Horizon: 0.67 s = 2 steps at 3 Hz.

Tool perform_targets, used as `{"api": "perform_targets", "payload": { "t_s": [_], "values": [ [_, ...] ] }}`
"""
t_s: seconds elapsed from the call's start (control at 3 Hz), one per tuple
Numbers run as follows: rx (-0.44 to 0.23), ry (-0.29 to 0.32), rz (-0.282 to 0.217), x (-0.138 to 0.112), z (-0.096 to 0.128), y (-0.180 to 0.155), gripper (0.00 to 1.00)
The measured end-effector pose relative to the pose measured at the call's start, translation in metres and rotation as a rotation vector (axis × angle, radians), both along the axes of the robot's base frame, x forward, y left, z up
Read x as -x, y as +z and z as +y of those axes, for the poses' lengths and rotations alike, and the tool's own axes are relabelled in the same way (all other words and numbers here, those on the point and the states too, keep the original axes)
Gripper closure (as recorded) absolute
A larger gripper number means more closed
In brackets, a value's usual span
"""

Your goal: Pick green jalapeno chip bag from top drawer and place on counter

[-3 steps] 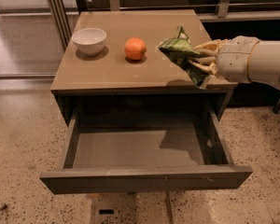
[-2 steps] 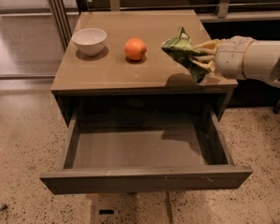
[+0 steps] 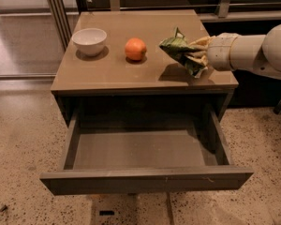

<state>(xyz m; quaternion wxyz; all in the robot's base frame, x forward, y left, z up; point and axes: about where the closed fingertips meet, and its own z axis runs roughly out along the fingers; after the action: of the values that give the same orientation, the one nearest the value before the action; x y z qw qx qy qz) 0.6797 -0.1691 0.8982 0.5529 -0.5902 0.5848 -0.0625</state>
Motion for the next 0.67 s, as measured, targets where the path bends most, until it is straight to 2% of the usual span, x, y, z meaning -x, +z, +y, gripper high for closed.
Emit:
{"api": "perform_targets", "payload": {
  "t_s": [0.67],
  "values": [
    [0.042, -0.001, 0.026, -0.039, -0.001, -0.027, 1.00]
  ]
}}
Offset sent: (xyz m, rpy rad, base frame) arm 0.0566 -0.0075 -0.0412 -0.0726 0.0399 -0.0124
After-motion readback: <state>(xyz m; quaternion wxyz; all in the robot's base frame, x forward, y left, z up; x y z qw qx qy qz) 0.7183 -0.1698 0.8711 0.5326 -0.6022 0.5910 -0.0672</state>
